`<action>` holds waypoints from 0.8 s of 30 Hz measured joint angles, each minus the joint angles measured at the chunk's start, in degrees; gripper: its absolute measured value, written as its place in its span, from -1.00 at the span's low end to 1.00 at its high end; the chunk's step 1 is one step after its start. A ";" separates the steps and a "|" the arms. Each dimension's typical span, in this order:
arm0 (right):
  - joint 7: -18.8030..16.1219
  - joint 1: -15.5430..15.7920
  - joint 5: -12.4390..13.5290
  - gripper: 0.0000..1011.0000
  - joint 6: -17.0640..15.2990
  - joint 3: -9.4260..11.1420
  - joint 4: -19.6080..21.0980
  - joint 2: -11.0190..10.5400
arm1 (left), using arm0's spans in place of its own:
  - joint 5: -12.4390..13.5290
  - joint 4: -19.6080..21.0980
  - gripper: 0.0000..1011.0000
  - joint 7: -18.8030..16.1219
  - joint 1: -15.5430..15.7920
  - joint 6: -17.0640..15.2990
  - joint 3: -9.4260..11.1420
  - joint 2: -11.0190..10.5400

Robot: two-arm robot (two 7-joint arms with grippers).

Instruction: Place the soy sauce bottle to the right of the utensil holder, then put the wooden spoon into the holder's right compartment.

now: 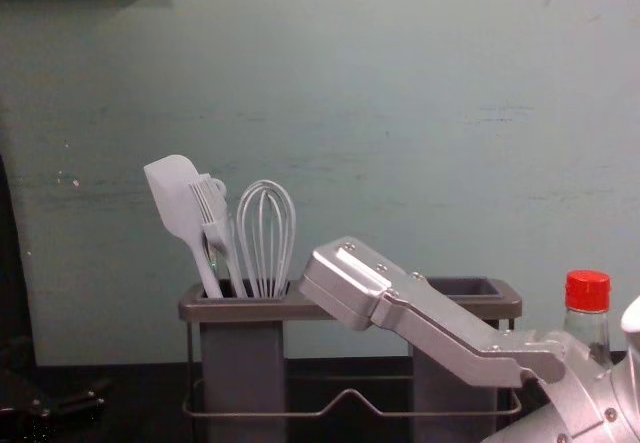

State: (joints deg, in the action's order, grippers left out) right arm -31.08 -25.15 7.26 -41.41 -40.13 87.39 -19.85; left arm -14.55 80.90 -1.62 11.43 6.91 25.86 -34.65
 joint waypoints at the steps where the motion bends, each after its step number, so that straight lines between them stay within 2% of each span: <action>1: 0.00 0.00 0.00 0.99 -0.01 0.00 0.00 0.00 | 0.00 0.00 0.99 0.00 0.00 0.00 0.00 0.00; 14: 0.15 -0.03 0.18 0.99 -0.13 0.04 0.01 -0.06 | 0.00 0.00 0.99 0.00 0.00 0.00 0.00 0.00; 24: 0.15 -0.08 0.26 0.66 -0.17 0.04 0.03 -0.06 | 0.00 0.00 0.99 0.00 0.00 0.00 0.00 0.00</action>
State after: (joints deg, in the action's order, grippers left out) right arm -30.92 -25.23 7.52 -41.58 -40.09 87.42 -19.91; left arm -14.55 80.90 -1.62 11.43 6.90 25.86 -34.64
